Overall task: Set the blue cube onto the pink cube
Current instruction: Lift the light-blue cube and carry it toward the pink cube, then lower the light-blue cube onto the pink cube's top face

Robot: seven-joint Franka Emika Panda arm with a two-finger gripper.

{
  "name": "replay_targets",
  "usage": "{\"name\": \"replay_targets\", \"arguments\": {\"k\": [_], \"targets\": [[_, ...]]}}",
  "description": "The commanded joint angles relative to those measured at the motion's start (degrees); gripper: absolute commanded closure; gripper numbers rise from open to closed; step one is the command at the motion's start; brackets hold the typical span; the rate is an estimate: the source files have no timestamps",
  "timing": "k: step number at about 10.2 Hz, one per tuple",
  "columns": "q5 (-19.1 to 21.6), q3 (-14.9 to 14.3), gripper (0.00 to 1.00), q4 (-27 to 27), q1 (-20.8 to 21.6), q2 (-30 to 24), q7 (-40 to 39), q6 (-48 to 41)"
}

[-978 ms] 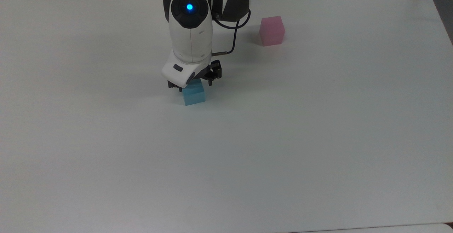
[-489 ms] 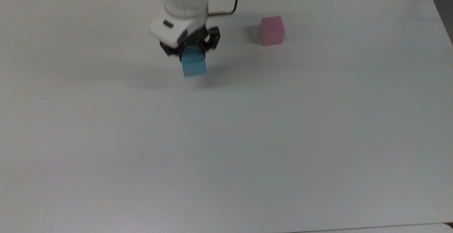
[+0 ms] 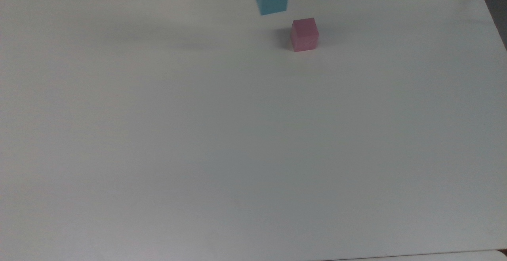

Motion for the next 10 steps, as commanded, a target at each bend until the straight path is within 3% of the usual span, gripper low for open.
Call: {"name": "replay_targets", "arguments": {"k": [1, 3, 6, 10], "targets": [[0.53, 8.67, 0.43, -6.27, 0.2, -0.75, 13.98, 0.92], [0.53, 12.29, 0.43, -10.75, 0.2, -0.49, 17.08, 4.85], [-0.52, 12.48, 0.43, -14.99, 0.81, 2.13, 19.2, 13.2], [-2.72, 13.35, 0.43, -15.08, 1.08, 6.18, 22.46, 19.99]]}}
